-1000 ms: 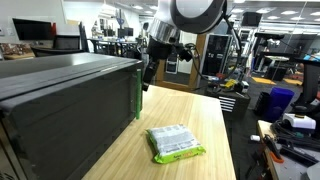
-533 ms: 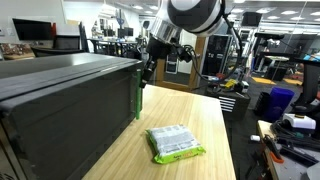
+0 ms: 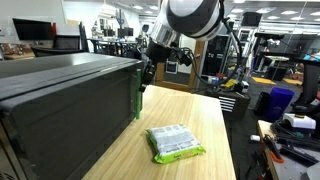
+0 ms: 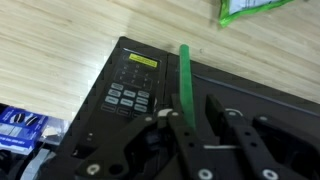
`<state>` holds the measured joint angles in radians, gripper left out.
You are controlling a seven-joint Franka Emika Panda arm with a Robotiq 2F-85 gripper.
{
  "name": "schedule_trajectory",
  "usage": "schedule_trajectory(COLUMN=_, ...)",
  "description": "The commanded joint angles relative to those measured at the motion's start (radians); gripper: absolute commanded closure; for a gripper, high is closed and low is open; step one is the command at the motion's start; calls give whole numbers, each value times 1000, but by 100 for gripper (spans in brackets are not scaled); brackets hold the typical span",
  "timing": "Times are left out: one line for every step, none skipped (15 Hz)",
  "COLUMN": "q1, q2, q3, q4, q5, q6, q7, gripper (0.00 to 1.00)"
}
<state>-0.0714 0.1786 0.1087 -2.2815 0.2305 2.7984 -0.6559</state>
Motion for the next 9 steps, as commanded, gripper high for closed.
schedule_trajectory(q1=-7, q2=26, q3=17, q4=28, q5=18, q6=35, q7=25, gripper=38)
schedule_trajectory(q1=-7, q2=33, q3=18, q4=35, q5=16, q6=51, q7=31, gripper=30)
schedule_trajectory(q1=-8, q2=45, q3=20, q4=48, q5=11, q6=65, q7=36, gripper=23)
schedule_trajectory(q1=-10, q2=56, q3=22, q4=58, q5=6, q6=77, q7=40, gripper=16)
schedule_trajectory(q1=-12, q2=67, q3=25, q4=69, q5=2, q6=79, q7=43, gripper=13)
schedule_trajectory(q1=-14, q2=72, q3=28, q4=70, q5=1, q6=74, q7=47, gripper=53)
schedule_trajectory(q1=-17, q2=71, q3=33, q4=70, q5=5, q6=69, q7=46, gripper=49)
schedule_trajectory(q1=-24, q2=68, q3=43, q4=67, q5=19, q6=63, q7=33, gripper=51)
schedule_trajectory(q1=-30, q2=65, q3=46, q4=64, q5=23, q6=68, q7=26, gripper=59)
